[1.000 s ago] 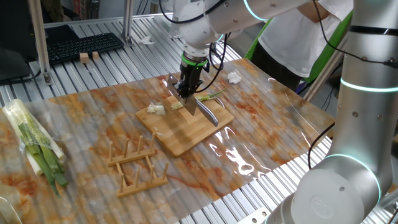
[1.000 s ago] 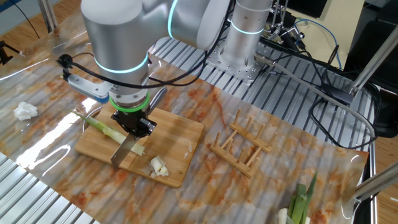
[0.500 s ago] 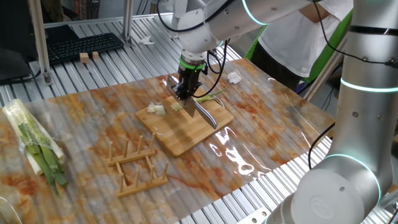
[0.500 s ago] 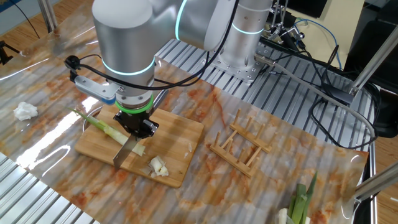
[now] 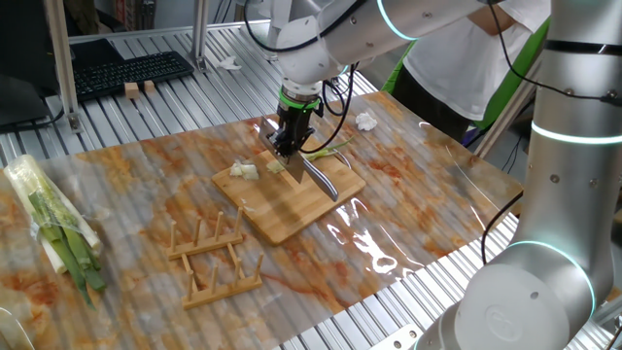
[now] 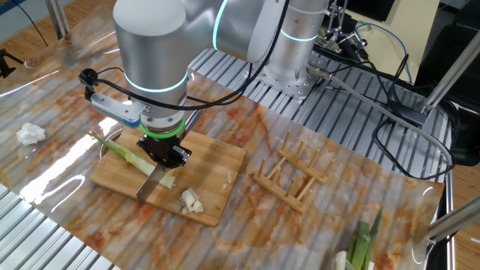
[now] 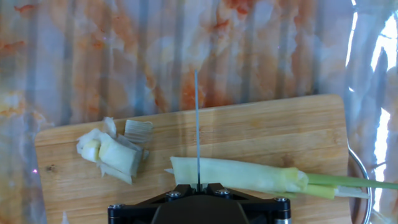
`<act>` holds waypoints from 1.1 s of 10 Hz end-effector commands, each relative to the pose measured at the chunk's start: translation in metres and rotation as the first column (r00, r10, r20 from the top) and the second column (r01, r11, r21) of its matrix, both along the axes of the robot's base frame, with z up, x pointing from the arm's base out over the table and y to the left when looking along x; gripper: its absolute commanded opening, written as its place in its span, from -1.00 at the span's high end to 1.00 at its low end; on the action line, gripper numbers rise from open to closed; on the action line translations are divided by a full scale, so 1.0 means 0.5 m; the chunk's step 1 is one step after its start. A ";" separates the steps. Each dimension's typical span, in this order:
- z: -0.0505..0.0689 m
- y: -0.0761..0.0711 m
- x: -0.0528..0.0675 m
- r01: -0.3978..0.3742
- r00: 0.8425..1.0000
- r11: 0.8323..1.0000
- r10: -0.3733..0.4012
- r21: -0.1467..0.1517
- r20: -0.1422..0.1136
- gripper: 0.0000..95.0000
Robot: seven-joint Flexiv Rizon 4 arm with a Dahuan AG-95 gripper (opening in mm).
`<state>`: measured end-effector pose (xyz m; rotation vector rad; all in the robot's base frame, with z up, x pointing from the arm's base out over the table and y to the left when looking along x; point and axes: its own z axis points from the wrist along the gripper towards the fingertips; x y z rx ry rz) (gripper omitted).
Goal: Chop the scallions
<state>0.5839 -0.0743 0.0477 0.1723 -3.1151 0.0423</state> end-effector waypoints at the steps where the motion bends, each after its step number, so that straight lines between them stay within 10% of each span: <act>1: -0.042 0.002 0.006 0.000 1.000 1.000 0.000 0.006 0.006 1.00; 11: -0.053 0.007 0.007 -0.008 1.000 1.000 0.008 0.007 0.008 1.00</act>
